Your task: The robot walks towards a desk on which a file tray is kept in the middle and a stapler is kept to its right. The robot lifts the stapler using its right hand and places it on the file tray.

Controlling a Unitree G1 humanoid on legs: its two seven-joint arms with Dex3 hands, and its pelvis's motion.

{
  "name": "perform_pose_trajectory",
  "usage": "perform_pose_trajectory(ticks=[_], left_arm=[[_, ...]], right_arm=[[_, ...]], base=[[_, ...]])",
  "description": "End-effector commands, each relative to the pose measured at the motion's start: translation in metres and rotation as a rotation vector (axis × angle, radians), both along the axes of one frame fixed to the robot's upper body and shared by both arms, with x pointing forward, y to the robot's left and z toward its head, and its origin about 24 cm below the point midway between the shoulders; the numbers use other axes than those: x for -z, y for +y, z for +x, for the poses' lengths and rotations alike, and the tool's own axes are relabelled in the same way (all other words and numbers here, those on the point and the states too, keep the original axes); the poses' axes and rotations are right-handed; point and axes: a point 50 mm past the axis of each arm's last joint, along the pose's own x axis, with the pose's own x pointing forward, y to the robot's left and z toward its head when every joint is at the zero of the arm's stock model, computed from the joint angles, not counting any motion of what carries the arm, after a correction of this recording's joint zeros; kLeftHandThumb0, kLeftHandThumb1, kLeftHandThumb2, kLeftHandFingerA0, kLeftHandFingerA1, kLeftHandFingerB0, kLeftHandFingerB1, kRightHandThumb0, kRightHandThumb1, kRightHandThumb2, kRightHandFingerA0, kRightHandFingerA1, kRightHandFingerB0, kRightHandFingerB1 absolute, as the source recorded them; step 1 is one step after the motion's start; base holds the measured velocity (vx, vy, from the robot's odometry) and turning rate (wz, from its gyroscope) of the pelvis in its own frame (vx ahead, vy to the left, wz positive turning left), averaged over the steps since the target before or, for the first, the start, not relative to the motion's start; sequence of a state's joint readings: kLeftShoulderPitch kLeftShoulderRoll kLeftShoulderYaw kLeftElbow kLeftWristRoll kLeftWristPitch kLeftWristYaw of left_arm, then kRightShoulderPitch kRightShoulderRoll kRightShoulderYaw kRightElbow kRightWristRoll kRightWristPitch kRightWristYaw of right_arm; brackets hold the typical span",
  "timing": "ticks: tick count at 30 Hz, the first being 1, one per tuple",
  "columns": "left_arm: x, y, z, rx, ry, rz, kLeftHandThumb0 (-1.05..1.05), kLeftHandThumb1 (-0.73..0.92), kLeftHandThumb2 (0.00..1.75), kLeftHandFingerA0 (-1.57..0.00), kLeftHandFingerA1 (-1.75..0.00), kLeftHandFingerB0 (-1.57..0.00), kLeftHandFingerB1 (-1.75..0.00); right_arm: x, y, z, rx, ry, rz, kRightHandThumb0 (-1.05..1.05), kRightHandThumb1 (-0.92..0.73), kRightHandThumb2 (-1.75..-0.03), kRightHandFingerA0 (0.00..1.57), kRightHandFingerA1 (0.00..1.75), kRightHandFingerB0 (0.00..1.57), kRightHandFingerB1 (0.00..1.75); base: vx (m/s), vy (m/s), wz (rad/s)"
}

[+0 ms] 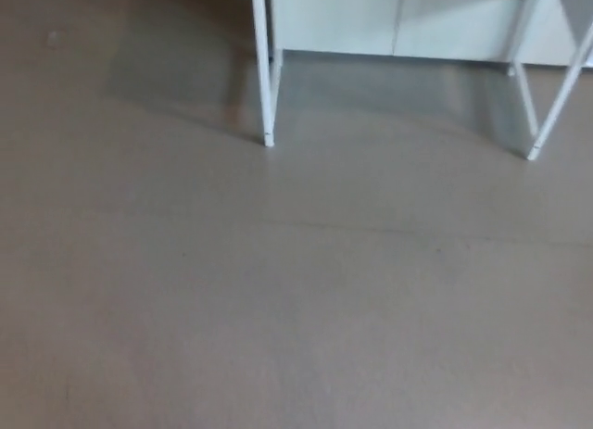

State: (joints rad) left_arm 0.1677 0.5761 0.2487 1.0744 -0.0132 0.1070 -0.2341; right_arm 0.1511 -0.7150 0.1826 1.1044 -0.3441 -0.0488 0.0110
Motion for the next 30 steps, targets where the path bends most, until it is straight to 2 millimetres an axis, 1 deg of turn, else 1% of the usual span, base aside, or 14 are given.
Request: perform_pose_trajectory(ticks=[1, 2, 6, 7, 12, 13, 14, 18, 20, 23, 24, 25, 28, 30], left_arm=[[0.001, 0.002, -0.008, -0.043, 0.017, 0.012, -0.87, 0.72, 0.89, -0.60, -0.94, -0.21, -0.73], [0.001, 0.002, -0.009, -0.039, 0.016, 0.007, -0.89, 0.70, 0.95, -0.50, -0.89, -0.18, -0.72], [0.002, 0.002, -0.009, -0.045, 0.029, 0.017, -0.60, 0.55, 1.22, -0.68, -0.93, -0.01, -0.57], [0.002, 0.002, -0.009, -0.036, 0.031, 0.024, -0.89, 0.71, 0.89, -0.64, -1.01, -0.29, -0.76], [0.003, 0.001, -0.010, -0.037, 0.025, 0.016, -0.87, 0.58, 1.18, -0.53, -0.85, -0.22, -0.69], [0.003, 0.000, -0.011, -0.023, 0.026, 0.014, -0.86, 0.58, 1.18, -0.53, -0.84, -0.19, -0.68], [0.003, 0.000, -0.012, -0.033, 0.027, 0.015, -0.86, 0.58, 1.17, -0.56, -0.86, -0.21, -0.68], [0.003, 0.000, -0.011, -0.056, 0.028, 0.011, -0.87, 0.72, 0.88, -0.60, -0.97, -0.26, -0.75], [0.002, -0.001, -0.011, -0.084, -0.024, -0.015, -0.86, 0.71, 0.89, -0.47, -0.91, -0.21, -0.72], [0.003, -0.001, -0.011, -0.061, 0.003, 0.009, -0.87, 0.57, 1.16, -0.59, -0.87, -0.21, -0.68], [0.003, 0.000, -0.012, -0.062, 0.012, 0.013, -0.92, 0.72, 0.87, -0.61, -0.96, -0.27, -0.74], [0.003, 0.000, -0.012, -0.063, 0.014, 0.012, -0.92, 0.58, 1.17, -0.63, -0.91, -0.28, -0.71], [0.004, -0.001, -0.012, -0.029, 0.035, 0.017, -0.88, 0.74, 0.90, -0.61, -0.95, -0.25, -0.74], [0.005, -0.001, -0.014, -0.038, 0.025, 0.001, -0.88, 0.74, 0.90, -0.64, -1.01, -0.19, -0.74]], right_arm=[[-0.005, -0.003, -0.003, -0.049, -0.026, -0.029, -0.98, -0.61, -0.94, 0.62, 0.58, 0.25, 0.44], [-0.005, -0.004, -0.003, -0.016, -0.039, -0.008, -0.84, -0.65, -0.60, 0.49, 0.48, 0.28, 0.34], [-0.004, -0.005, -0.001, -0.023, 0.039, -0.021, -0.87, -0.70, -0.61, 0.53, 0.48, 0.21, 0.35], [-0.004, -0.005, 0.000, -0.012, 0.036, -0.020, -0.94, -0.59, -0.93, 0.48, 0.56, 0.18, 0.45], [-0.004, -0.006, 0.006, -0.008, 0.047, -0.040, -0.92, -0.70, -0.61, 0.58, 0.50, 0.24, 0.36], [-0.003, -0.006, 0.007, 0.008, 0.048, -0.029, -0.98, -0.61, -0.95, 0.44, 0.57, 0.19, 0.45], [-0.004, -0.007, 0.008, 0.048, 0.039, -0.013, -0.88, -0.67, -0.61, 0.45, 0.49, 0.24, 0.36], [-0.007, -0.007, 0.008, 0.030, -0.003, 0.004, -0.84, -0.65, -0.60, 0.50, 0.50, 0.29, 0.33], [-0.009, -0.008, 0.007, 0.104, -0.084, 0.060, -0.83, -0.50, -0.88, 0.36, 0.55, 0.25, 0.45], [-0.007, -0.006, 0.009, 0.014, -0.025, 0.013, -0.82, -0.68, -0.61, 0.44, 0.47, 0.27, 0.34], [-0.006, -0.006, 0.008, 0.023, -0.027, 0.020, -0.92, -0.58, -0.93, 0.43, 0.58, 0.19, 0.45], [-0.006, -0.006, 0.009, -0.018, 0.011, -0.019, -0.94, -0.59, -0.97, 0.52, 0.61, 0.23, 0.50], [-0.005, -0.005, 0.014, -0.004, -0.001, -0.023, -0.85, -0.68, -0.61, 0.58, 0.51, 0.25, 0.35], [-0.007, -0.006, 0.017, -0.012, 0.005, -0.019, -0.94, -0.59, -0.92, 0.45, 0.55, 0.20, 0.43]], base=[[0.27, -0.152, 0.07], [0.32, -0.123, 0.05], [0.27, -0.055, -0.05], [0.29, 0.021, -0.19], [0.32, 0.087, -0.08], [0.28, 0.121, -0.40], [0.28, 0.114, -0.26], [0.21, 0.048, 0.08], [0.19, -0.119, 0.08], [0.16, -0.179, 0.08], [0.10, -0.223, 0.12], [0.18, -0.285, 0.02], [0.25, -0.358, 0.39], [0.17, -0.289, -0.08]])
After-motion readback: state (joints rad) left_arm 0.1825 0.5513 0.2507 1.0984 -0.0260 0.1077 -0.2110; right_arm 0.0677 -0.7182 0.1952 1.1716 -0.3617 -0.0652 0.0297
